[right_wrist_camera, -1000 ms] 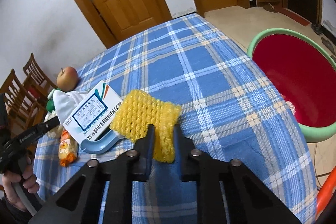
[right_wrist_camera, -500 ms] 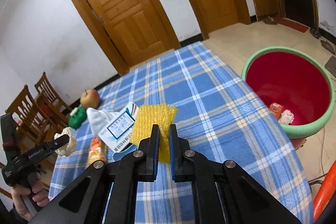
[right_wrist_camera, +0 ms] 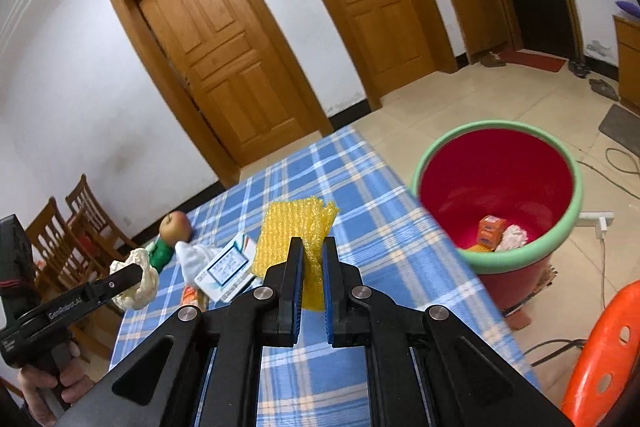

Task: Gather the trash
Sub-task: 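Grasp the crumpled white paper with the left tool while the right grasps the yellow foam net, then carry the paper with the left tool while the right carries the foam net to the bucket, then open the left tool over the bucket while the right tool releases the foam net, then move both open tools back over the table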

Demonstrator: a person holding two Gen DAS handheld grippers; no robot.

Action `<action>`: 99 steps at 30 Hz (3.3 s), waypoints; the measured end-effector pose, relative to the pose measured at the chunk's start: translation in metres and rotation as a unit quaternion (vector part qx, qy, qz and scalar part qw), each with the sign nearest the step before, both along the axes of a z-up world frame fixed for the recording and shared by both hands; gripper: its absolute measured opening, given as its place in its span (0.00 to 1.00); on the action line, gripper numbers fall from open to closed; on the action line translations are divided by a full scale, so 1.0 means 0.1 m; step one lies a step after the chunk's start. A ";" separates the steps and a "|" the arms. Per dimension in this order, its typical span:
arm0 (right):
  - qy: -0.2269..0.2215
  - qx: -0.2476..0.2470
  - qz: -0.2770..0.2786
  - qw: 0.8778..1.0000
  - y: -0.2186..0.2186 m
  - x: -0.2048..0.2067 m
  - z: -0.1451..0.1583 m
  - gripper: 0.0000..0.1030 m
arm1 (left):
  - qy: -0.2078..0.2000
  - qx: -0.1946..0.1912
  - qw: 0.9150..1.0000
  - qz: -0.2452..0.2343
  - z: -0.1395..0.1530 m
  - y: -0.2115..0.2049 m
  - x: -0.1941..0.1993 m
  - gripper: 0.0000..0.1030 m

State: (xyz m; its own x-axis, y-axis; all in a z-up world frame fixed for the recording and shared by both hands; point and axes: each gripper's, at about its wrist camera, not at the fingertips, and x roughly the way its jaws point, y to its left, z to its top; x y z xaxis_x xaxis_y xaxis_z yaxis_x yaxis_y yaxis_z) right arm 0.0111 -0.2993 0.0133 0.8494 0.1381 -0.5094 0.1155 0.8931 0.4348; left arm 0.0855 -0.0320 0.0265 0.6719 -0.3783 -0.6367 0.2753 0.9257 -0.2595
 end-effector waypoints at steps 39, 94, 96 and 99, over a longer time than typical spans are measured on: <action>0.074 0.070 -0.167 0.981 -1.92 0.12 -0.65 0.08 | 0.074 0.116 0.967 -0.214 -0.75 -3.07 0.72 0.29; 0.050 0.023 -0.058 0.997 -0.73 -0.06 -0.06 0.51 | 0.026 0.078 0.996 -0.044 -0.09 -1.15 0.20 0.56; 0.048 0.021 -0.051 0.997 -0.66 -0.05 -0.03 0.54 | 0.027 0.075 0.996 -0.027 -0.09 -0.98 0.20 0.56; 0.047 0.023 -0.039 0.998 -0.53 -0.03 -0.03 0.56 | 0.032 0.073 0.997 0.001 -0.12 -0.74 0.19 0.56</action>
